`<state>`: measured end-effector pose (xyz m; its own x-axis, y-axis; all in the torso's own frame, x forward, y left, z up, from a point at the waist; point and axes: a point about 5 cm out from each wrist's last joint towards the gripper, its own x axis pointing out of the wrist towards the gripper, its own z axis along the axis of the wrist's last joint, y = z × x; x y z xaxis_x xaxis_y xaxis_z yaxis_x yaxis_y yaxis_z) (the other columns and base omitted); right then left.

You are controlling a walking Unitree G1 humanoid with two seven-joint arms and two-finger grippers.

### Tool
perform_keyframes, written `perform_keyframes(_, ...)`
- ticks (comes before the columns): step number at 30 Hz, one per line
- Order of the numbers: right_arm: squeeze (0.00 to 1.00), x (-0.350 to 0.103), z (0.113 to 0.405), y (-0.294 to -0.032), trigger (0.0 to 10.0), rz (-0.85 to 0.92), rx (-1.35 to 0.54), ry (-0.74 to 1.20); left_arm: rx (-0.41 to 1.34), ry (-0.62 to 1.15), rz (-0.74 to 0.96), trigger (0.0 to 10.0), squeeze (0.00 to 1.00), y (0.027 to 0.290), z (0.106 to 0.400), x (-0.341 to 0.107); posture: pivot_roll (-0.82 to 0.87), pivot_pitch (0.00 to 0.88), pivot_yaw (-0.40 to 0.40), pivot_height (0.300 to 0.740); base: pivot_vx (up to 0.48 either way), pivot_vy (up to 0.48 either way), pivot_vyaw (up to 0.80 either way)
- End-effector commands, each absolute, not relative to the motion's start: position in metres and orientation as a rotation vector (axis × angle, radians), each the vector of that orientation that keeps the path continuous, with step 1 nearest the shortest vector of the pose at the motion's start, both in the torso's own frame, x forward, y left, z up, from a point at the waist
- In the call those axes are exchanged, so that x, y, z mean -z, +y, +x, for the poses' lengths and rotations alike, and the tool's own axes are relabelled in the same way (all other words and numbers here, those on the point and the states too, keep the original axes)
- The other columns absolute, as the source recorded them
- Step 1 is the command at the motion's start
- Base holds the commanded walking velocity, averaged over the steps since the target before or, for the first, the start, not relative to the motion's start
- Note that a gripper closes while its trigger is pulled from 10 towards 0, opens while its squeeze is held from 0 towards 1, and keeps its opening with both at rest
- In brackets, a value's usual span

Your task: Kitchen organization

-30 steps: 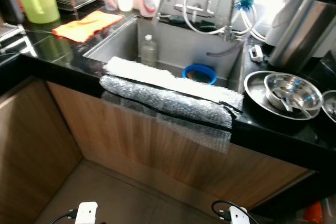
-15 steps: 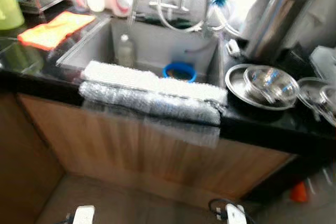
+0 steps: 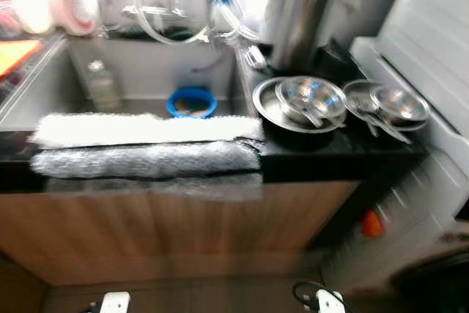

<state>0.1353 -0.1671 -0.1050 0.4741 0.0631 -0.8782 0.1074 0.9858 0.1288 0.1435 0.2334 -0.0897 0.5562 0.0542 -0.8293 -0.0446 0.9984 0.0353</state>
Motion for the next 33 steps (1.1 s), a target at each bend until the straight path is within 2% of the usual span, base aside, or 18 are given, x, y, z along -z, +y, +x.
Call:
perform_keyframes(1, 0.00, 0.104, 0.136, -0.175, 10.0, 0.164, 0.052, 1.075, -0.032, 0.978, 0.005, 10.0, 0.00, 0.225, 0.146, 0.091, -0.05, 0.000, -0.041, 0.740, 0.000, 0.000, -0.67)
perform_keyframes(12, 0.00, 0.102, 0.141, -0.175, 10.0, 0.172, 0.064, 1.050, -0.037, 0.971, 0.000, 10.0, 0.00, 0.225, 0.148, 0.090, -0.05, 0.000, -0.044, 0.740, 0.000, 0.000, -0.62)
perform_keyframes(20, 0.00, 0.099, 0.148, -0.176, 10.0, 0.203, 0.085, 1.009, -0.045, 0.968, -0.005, 10.0, 0.00, 0.225, 0.149, 0.090, -0.04, 0.000, -0.047, 0.740, 0.000, 0.000, 0.00)
perform_keyframes(24, 0.00, 0.099, 0.150, -0.176, 10.0, 0.197, 0.082, 1.008, -0.048, 0.968, -0.009, 10.0, 0.00, 0.225, 0.149, 0.090, -0.04, 0.000, -0.050, 0.740, 0.000, 0.346, 0.00)
perform_keyframes(30, 0.00, 0.099, 0.150, -0.175, 10.0, 0.206, 0.081, 1.009, -0.049, 0.968, -0.011, 10.0, 0.00, 0.225, 0.150, 0.089, -0.05, 0.000, -0.051, 0.740, 0.000, 0.354, -0.76)
perform_keyframes(33, 0.00, 0.098, 0.151, -0.176, 10.0, 0.197, 0.087, 1.003, -0.050, 0.967, -0.011, 10.0, 0.00, 0.225, 0.150, 0.089, -0.04, 0.000, -0.050, 0.740, 0.000, 0.351, 0.00)
